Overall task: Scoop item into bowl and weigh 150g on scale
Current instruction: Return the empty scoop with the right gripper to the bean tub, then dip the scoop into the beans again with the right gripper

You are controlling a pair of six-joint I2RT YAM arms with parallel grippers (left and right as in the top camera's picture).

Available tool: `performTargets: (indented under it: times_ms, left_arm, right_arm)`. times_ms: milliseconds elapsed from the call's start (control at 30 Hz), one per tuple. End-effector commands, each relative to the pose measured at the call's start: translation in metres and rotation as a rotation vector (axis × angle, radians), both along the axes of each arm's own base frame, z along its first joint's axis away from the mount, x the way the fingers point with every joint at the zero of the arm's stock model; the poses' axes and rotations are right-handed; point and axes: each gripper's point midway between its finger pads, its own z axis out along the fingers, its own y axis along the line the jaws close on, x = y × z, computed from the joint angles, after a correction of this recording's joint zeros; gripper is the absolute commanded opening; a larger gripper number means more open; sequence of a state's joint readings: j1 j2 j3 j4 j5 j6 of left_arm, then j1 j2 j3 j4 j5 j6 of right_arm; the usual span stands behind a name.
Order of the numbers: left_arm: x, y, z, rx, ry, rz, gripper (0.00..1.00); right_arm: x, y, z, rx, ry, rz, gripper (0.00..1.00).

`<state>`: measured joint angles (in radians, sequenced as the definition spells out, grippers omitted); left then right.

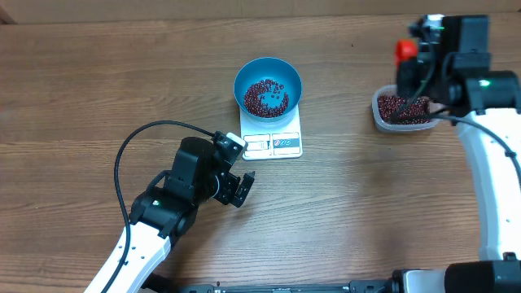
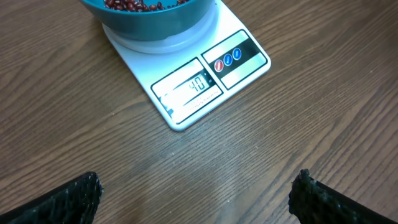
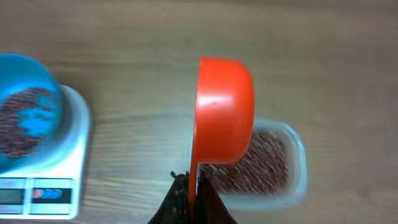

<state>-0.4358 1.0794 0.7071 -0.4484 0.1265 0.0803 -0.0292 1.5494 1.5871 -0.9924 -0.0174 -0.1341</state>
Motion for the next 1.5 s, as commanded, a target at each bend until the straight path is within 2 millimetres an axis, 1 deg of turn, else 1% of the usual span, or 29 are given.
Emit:
performTargets:
  times_ms: [0, 167, 300, 400, 500, 633, 800, 967, 1233, 1333, 1467]
  left_arm:
    - [0.001, 0.002, -0.003, 0.002, 0.008, 0.015, 1.0]
    - [0.001, 0.002, -0.003, 0.002, 0.008, 0.015, 1.0]
    - [0.001, 0.002, -0.003, 0.002, 0.008, 0.015, 1.0]
    - [0.001, 0.002, -0.003, 0.002, 0.008, 0.014, 1.0]
    - [0.001, 0.002, -0.003, 0.002, 0.008, 0.014, 1.0]
    - [0.001, 0.002, -0.003, 0.002, 0.008, 0.015, 0.99]
    - [0.001, 0.002, -0.003, 0.002, 0.008, 0.015, 1.0]
    - [0.001, 0.002, -0.003, 0.002, 0.008, 0.015, 1.0]
    - [0.001, 0.002, -0.003, 0.002, 0.008, 0.015, 1.0]
    - [0.001, 0.002, -0.003, 0.002, 0.008, 0.015, 1.0]
    - [0.001, 0.002, -0.003, 0.002, 0.008, 0.014, 1.0]
  right_arm:
    - [-0.005, -0.021, -0.018, 0.012, 0.054, -0.053, 0.04]
    - [-0.012, -0.041, -0.055, -0.024, 0.146, -0.112, 0.04]
    - [-0.014, -0.044, -0.086, -0.036, 0.218, -0.119, 0.04]
    - [-0.017, -0.05, -0.108, -0.062, 0.271, -0.135, 0.04]
    - [-0.018, -0.056, -0.125, -0.095, 0.319, -0.153, 0.04]
    - [-0.016, -0.06, -0.142, -0.113, 0.357, -0.161, 0.04]
    - [-0.011, -0.063, -0.157, -0.122, 0.379, -0.164, 0.04]
    - [-0.004, -0.062, -0.161, -0.115, 0.363, -0.162, 0.04]
    - [0.002, -0.043, -0.164, -0.011, 0.35, -0.107, 0.04]
    - [0.003, -0.04, -0.171, 0.005, 0.365, -0.098, 0.04]
    - [0.003, -0.029, -0.18, 0.063, 0.385, -0.069, 0.04]
